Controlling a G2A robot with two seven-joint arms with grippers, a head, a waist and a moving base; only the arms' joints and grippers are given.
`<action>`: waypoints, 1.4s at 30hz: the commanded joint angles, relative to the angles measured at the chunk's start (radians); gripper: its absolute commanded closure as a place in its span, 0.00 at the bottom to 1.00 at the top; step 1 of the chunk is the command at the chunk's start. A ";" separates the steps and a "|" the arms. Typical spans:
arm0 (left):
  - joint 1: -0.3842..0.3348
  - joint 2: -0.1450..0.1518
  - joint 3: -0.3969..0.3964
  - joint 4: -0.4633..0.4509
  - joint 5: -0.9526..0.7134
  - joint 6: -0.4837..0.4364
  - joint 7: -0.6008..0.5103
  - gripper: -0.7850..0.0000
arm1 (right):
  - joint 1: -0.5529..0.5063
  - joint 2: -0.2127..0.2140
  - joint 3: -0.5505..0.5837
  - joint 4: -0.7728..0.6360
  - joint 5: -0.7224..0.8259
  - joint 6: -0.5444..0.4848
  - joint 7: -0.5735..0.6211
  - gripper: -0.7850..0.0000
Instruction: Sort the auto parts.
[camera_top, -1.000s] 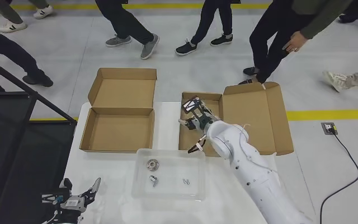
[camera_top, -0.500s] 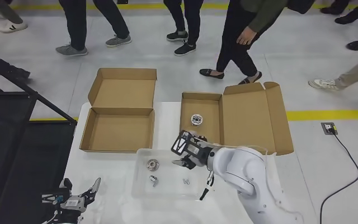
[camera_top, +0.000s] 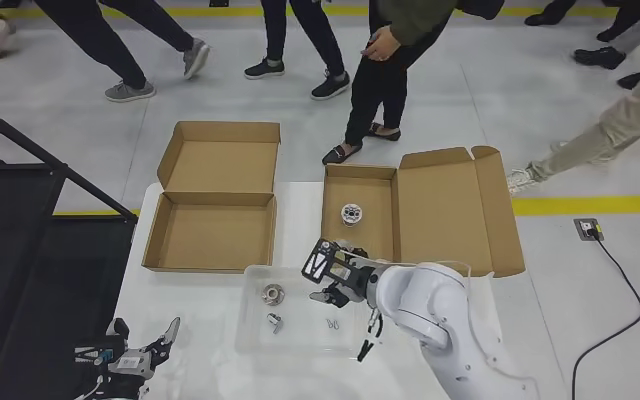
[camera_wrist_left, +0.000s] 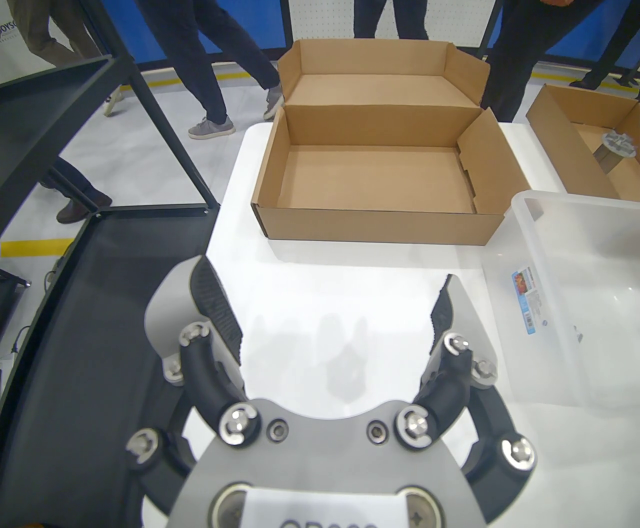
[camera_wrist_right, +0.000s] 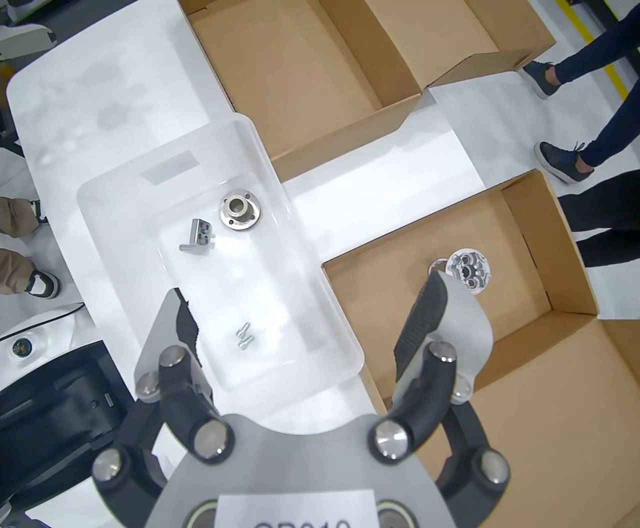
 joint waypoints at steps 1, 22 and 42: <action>0.000 0.000 0.000 0.000 0.000 0.000 0.000 0.00 | 0.023 -0.005 -0.042 0.036 -0.018 0.004 0.049 0.02; 0.000 0.000 0.000 0.000 0.000 0.000 0.000 0.00 | 0.180 -0.100 -0.320 0.434 0.018 0.283 0.275 0.38; 0.000 0.000 0.000 0.000 0.000 0.000 0.000 0.00 | 0.211 -0.154 -0.359 0.560 0.046 0.442 0.306 0.62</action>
